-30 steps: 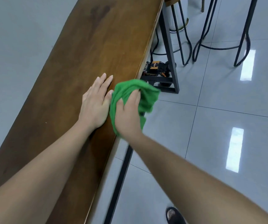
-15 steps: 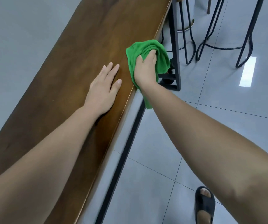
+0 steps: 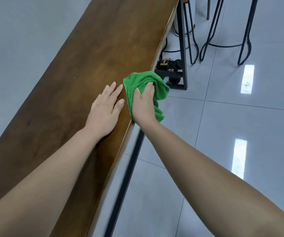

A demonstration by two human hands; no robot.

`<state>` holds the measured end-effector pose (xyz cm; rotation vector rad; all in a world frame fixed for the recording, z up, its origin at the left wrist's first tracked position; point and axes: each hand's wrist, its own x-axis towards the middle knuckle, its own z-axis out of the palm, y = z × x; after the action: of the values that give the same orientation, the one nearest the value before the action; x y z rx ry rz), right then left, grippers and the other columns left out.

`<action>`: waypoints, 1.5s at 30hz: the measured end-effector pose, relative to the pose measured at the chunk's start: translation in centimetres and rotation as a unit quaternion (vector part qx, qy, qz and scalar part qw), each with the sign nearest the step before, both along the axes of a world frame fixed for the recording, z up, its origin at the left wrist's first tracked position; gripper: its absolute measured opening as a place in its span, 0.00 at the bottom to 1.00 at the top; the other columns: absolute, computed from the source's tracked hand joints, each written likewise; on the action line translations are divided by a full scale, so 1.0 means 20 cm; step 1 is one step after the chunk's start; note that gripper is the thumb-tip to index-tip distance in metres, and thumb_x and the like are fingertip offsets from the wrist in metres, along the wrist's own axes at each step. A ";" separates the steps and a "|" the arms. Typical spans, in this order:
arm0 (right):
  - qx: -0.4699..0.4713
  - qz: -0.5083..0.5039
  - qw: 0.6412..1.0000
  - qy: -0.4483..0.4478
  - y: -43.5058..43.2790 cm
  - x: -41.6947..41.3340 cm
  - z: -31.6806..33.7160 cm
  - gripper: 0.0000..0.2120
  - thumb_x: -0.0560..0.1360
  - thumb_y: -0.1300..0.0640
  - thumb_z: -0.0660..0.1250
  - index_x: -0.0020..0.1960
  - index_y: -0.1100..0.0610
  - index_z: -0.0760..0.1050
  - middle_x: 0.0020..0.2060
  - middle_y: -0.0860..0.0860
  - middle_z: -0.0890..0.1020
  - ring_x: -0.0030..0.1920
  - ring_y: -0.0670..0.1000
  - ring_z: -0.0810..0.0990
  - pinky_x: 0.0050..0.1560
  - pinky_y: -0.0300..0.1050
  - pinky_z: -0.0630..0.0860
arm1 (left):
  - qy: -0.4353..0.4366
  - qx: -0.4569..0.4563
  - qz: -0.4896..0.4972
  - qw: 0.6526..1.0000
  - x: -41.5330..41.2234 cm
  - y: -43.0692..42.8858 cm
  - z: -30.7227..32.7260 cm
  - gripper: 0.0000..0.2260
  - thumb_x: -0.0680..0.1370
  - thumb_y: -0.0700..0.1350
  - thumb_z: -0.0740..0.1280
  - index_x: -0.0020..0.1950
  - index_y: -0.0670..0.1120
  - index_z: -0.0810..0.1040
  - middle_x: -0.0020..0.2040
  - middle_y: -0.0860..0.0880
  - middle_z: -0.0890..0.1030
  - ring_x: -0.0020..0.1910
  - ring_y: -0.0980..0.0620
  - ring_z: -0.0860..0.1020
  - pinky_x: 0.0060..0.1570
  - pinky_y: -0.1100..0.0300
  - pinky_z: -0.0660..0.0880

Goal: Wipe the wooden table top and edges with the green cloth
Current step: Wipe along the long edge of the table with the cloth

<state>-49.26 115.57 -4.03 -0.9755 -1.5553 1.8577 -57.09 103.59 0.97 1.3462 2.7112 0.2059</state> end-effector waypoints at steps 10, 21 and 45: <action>0.001 0.022 1.000 -0.009 -0.90 0.42 -0.04 0.29 0.88 0.51 0.54 0.86 0.55 0.51 0.85 0.54 0.60 0.84 0.55 0.62 0.83 0.61 0.64 | 0.017 -0.005 -0.016 1.000 0.19 -0.47 -0.02 0.26 0.91 0.60 0.47 0.89 0.59 0.55 0.90 0.55 0.53 0.89 0.53 0.49 0.87 0.45 0.51; -0.023 0.065 0.996 -0.065 -1.44 0.66 -0.02 0.30 0.86 0.43 0.51 0.85 0.48 0.48 0.82 0.51 0.64 0.81 0.52 0.66 0.83 0.56 0.67 | 0.027 0.010 -0.003 1.000 0.21 -0.46 -0.01 0.26 0.90 0.60 0.48 0.89 0.59 0.57 0.90 0.56 0.55 0.89 0.54 0.51 0.86 0.43 0.53; -0.005 -0.013 1.000 -0.019 -0.36 0.16 0.03 0.20 0.87 0.58 0.58 0.77 0.62 0.63 0.76 0.58 0.70 0.71 0.58 0.74 0.68 0.52 0.70 | 0.030 0.010 0.009 0.999 0.21 -0.45 -0.01 0.24 0.91 0.57 0.49 0.88 0.57 0.60 0.89 0.57 0.57 0.88 0.55 0.51 0.85 0.45 0.54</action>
<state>-46.01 108.32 -3.37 -1.0353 -1.5493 1.8410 -52.90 94.57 0.78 1.3551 2.7775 0.1975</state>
